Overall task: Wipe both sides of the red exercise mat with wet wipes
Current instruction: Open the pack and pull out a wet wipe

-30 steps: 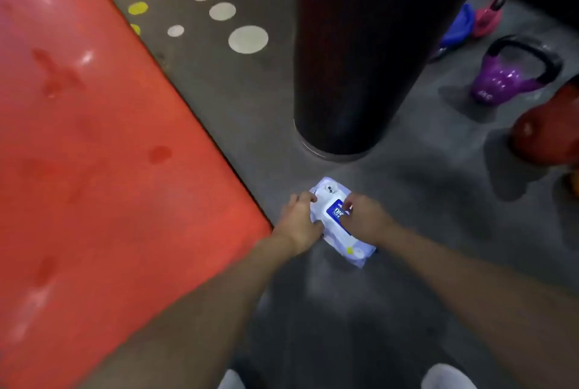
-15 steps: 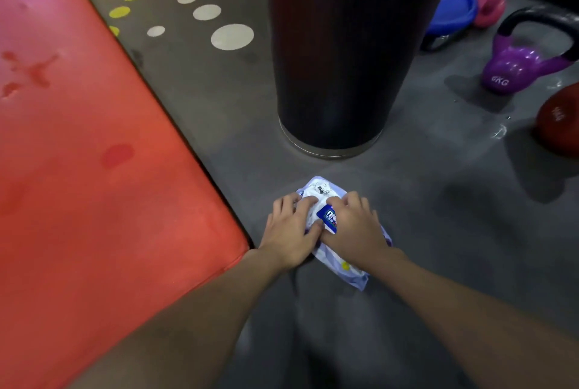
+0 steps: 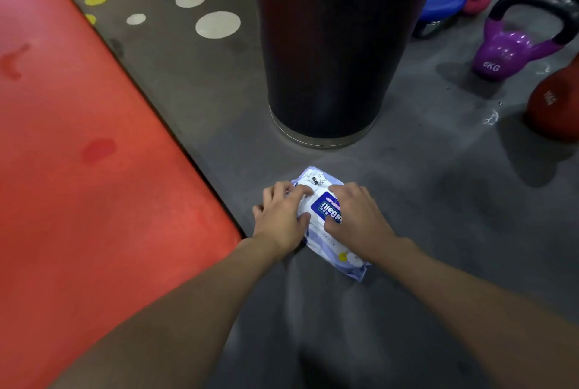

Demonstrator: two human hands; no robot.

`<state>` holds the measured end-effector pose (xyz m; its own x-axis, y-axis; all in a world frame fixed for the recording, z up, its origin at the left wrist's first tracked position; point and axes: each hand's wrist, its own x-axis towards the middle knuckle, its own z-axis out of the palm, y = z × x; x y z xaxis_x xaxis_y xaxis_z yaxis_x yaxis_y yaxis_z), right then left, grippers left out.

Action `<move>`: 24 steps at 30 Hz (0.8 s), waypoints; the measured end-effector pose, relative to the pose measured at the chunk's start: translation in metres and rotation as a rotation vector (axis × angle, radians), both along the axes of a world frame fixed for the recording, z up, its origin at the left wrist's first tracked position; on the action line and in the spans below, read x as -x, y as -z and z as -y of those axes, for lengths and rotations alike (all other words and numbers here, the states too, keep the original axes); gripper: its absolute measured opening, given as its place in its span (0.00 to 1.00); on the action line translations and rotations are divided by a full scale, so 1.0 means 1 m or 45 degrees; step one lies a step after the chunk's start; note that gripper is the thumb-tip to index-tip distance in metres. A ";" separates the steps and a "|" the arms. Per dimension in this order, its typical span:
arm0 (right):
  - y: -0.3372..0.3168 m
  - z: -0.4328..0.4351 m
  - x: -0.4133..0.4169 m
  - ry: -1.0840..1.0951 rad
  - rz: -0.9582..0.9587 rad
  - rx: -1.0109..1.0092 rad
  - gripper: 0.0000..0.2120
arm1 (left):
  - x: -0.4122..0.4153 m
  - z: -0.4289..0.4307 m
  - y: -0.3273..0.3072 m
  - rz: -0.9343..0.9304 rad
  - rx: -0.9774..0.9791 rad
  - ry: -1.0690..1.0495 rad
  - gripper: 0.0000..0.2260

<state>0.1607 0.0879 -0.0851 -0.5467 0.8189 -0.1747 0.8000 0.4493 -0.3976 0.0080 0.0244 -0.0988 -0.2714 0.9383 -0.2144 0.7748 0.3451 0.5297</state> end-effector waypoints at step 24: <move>-0.010 -0.024 -0.016 -0.126 0.002 0.308 0.21 | 0.013 -0.005 -0.013 0.266 0.152 0.363 0.10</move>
<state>0.1766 0.1122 -0.0749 -0.6215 0.6958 -0.3599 0.7576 0.4171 -0.5020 -0.0055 0.0297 -0.0860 0.0586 0.9349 -0.3501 0.7284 0.1997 0.6554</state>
